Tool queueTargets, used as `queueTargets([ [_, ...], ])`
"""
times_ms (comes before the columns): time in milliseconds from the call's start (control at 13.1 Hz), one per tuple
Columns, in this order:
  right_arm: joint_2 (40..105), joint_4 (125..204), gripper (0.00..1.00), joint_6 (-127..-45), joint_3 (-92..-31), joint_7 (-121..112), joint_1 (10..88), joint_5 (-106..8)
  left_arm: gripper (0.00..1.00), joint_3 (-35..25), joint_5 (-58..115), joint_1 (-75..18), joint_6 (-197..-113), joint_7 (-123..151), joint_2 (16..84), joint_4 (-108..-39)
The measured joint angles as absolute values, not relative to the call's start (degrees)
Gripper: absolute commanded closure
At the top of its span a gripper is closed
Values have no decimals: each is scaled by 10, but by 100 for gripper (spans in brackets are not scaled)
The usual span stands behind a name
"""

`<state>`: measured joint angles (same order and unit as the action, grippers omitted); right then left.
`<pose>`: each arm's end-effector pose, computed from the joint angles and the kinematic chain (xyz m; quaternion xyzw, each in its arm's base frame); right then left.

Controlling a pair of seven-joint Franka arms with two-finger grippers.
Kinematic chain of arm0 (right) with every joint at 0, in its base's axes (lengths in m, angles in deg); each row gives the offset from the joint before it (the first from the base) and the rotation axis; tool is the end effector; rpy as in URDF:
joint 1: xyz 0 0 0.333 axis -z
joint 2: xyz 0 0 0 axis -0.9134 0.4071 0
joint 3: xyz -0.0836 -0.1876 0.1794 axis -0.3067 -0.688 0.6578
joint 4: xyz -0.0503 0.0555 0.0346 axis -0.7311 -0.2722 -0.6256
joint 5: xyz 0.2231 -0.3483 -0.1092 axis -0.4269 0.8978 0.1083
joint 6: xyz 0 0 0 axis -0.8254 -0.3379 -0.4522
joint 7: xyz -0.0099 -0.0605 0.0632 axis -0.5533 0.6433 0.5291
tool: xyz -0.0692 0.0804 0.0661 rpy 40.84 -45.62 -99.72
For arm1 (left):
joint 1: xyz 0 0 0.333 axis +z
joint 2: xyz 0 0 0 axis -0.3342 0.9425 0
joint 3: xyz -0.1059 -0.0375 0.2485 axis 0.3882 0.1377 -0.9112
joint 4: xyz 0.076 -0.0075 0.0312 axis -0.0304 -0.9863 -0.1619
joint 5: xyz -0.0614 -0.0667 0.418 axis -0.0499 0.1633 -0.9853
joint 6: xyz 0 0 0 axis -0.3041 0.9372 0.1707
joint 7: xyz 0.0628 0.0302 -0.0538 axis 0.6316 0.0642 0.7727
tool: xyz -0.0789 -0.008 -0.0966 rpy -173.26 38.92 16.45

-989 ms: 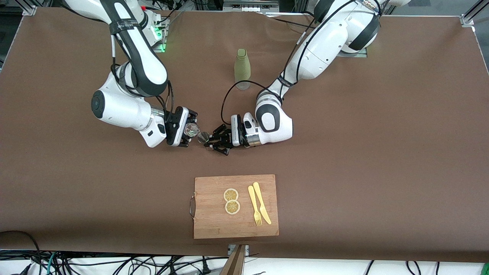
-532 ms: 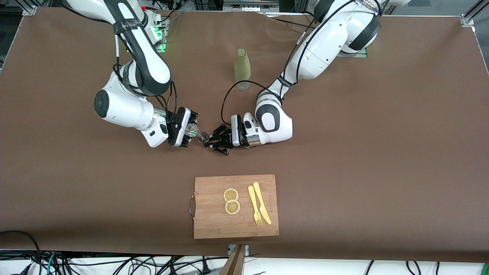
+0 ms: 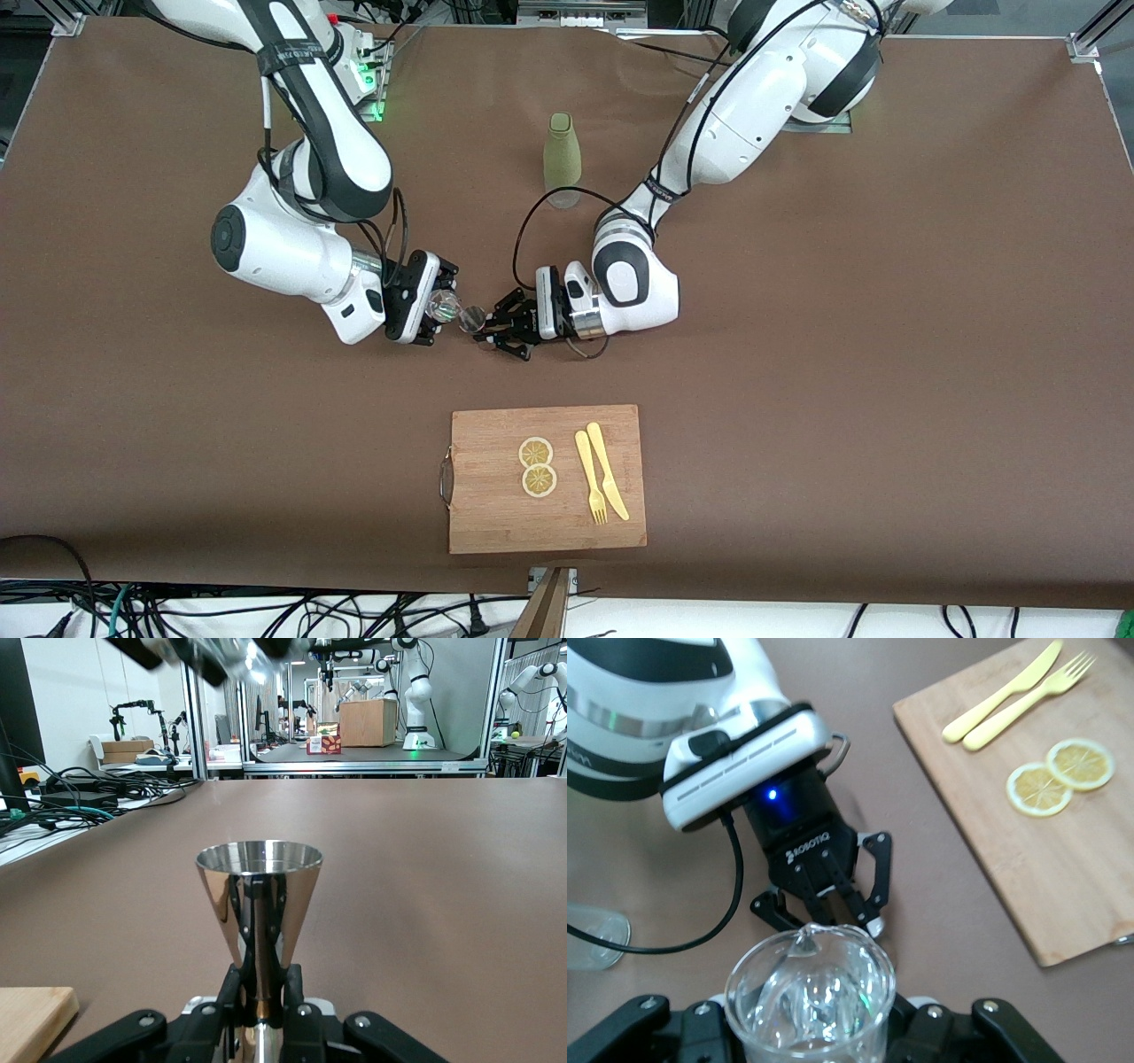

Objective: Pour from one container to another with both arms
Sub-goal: 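Tilt the glass with the right gripper to pour into the jigger, then return the glass with the right gripper while the left gripper returns the jigger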

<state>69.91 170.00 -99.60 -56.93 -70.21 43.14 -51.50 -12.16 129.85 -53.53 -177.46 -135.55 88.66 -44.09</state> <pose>0.6064 0.2748 0.2689 -0.7978 -0.5398 -0.1358 0.2315 0.5485 -0.5229 0.0540 0.5862 -0.5280 0.4685 0.3977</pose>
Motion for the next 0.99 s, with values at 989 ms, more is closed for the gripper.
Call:
queueTargets([
  [989, 564, 1691, 68, -1013, -524, -694, 541, -579, 100, -127, 1301, -427, -1666, -1368, 785, -607],
])
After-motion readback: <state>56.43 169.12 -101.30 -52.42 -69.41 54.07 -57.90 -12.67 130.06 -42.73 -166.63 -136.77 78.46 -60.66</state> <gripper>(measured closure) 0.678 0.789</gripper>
